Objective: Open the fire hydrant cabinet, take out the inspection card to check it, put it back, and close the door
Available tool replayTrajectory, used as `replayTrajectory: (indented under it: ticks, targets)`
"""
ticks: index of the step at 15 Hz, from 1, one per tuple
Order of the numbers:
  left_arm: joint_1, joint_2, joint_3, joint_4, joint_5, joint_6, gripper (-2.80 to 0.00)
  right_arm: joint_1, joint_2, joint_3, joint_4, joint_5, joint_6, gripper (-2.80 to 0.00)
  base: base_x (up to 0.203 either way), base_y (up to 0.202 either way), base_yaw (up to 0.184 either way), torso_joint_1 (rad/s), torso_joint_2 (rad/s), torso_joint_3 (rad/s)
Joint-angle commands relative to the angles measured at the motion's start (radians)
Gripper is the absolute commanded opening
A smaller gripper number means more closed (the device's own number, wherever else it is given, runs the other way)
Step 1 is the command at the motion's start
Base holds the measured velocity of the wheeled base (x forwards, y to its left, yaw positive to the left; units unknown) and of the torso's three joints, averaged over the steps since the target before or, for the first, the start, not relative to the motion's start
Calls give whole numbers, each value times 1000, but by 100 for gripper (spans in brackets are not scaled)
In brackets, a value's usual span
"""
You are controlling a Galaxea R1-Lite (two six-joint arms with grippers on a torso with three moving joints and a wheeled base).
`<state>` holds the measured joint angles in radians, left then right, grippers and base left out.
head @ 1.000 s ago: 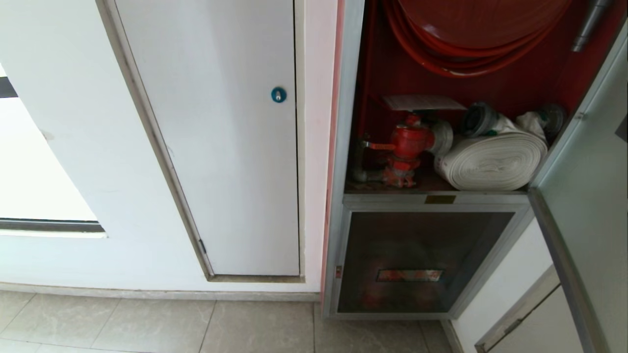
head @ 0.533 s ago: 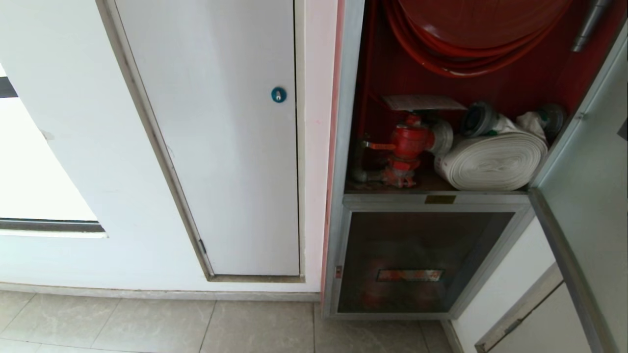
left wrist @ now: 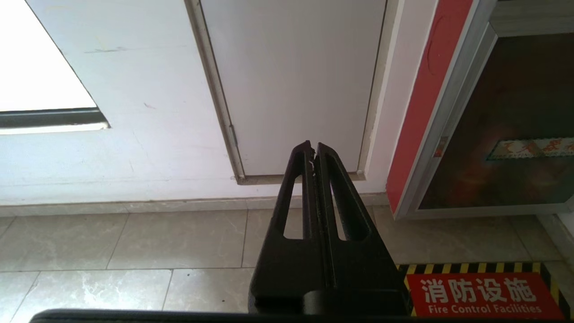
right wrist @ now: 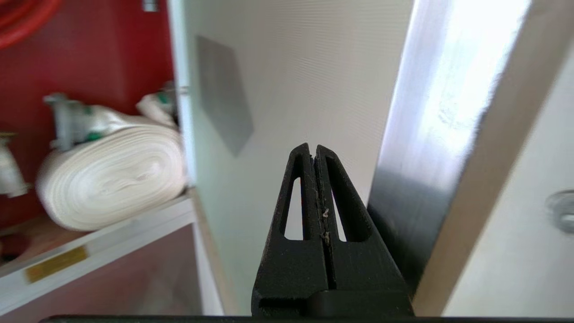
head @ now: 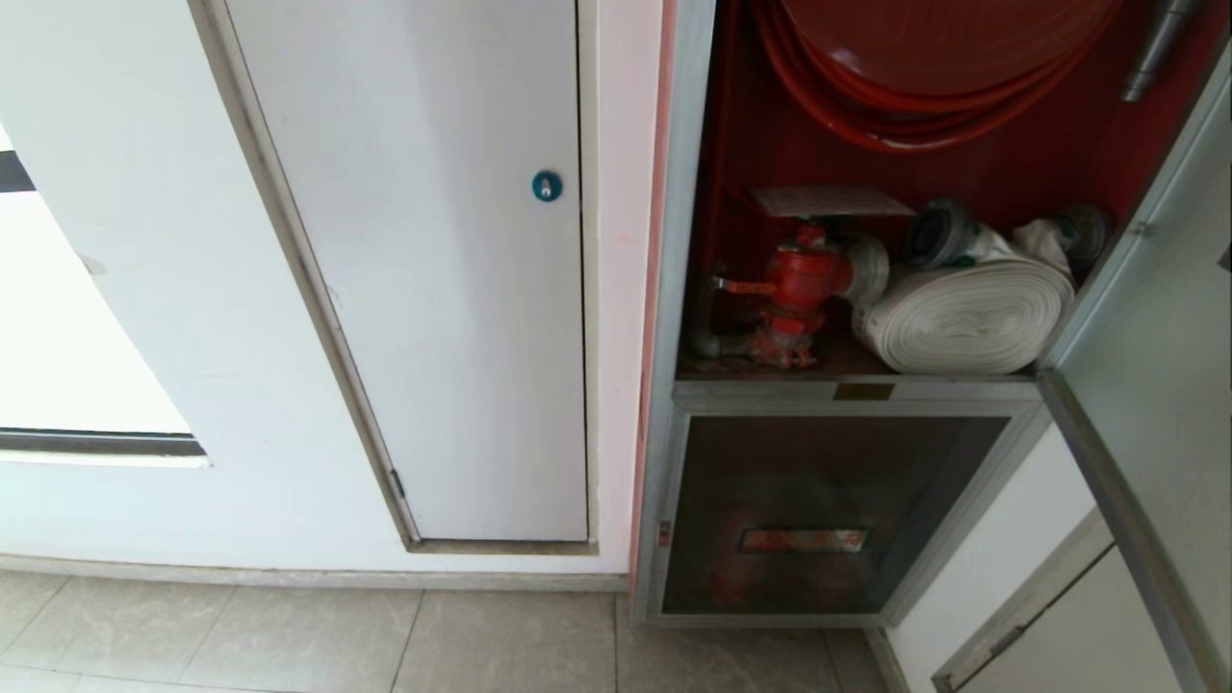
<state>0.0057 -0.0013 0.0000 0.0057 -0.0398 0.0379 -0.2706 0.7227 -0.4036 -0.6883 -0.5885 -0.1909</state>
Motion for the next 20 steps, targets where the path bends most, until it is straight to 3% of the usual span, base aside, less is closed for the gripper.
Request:
replayTrajectory:
  ticks: [1, 5, 11, 20]
  targets:
    - [0, 1, 0, 0, 0, 0, -280, -46, -13, -1, -4, 0, -2, -280, 0, 0, 0, 0, 0, 0]
    - [0, 1, 0, 0, 0, 0, -280, -162, -25, -2, 0, 28, -2, -280, 0, 0, 0, 0, 0, 0]
    - [0, 1, 0, 0, 0, 0, -280, -269, 24, -8, -3, 31, 8, -280, 0, 0, 0, 0, 0, 0]
    - [0, 1, 0, 0, 0, 0, -280, -460, 155, -21, -8, 113, 91, -280, 0, 0, 0, 0, 0, 0]
